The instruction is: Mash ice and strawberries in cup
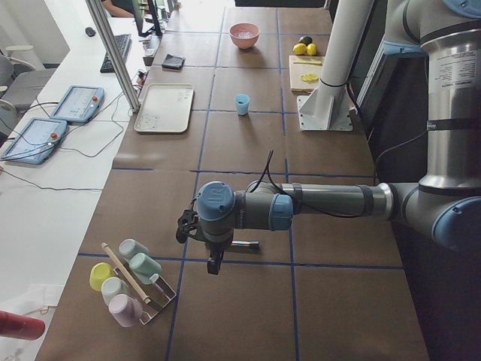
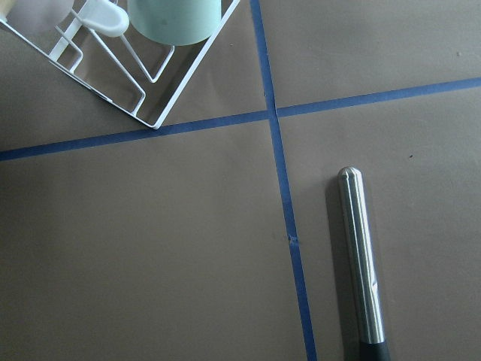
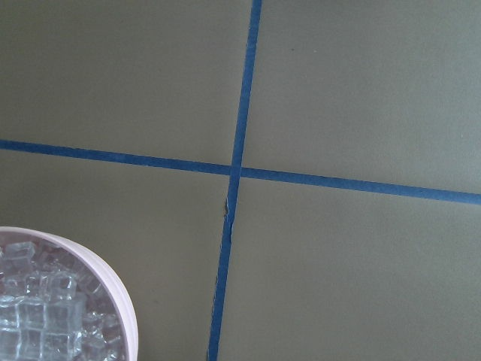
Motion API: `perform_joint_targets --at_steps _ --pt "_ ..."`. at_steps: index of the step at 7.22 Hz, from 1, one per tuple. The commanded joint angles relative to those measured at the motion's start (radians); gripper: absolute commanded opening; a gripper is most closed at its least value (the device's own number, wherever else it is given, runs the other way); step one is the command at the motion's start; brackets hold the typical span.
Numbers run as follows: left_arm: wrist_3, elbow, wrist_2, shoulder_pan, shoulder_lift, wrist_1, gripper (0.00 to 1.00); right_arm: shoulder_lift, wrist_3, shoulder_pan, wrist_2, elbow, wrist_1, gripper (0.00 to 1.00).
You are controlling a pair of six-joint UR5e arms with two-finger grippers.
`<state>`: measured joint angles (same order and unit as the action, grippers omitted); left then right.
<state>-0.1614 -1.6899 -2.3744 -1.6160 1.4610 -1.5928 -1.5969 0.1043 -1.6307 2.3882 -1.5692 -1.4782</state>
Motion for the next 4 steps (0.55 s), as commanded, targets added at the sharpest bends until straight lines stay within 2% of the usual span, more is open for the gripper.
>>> perform_joint_targets --at_steps 1,4 --pt "0.0 -0.001 0.003 -0.001 -0.001 0.001 1.0 0.0 0.0 0.0 0.0 -0.002 -0.001 1.0" --pt "0.0 0.001 0.001 -0.001 -0.001 0.001 1.0 0.0 0.002 0.0 0.002 -0.002 -0.001 1.0"
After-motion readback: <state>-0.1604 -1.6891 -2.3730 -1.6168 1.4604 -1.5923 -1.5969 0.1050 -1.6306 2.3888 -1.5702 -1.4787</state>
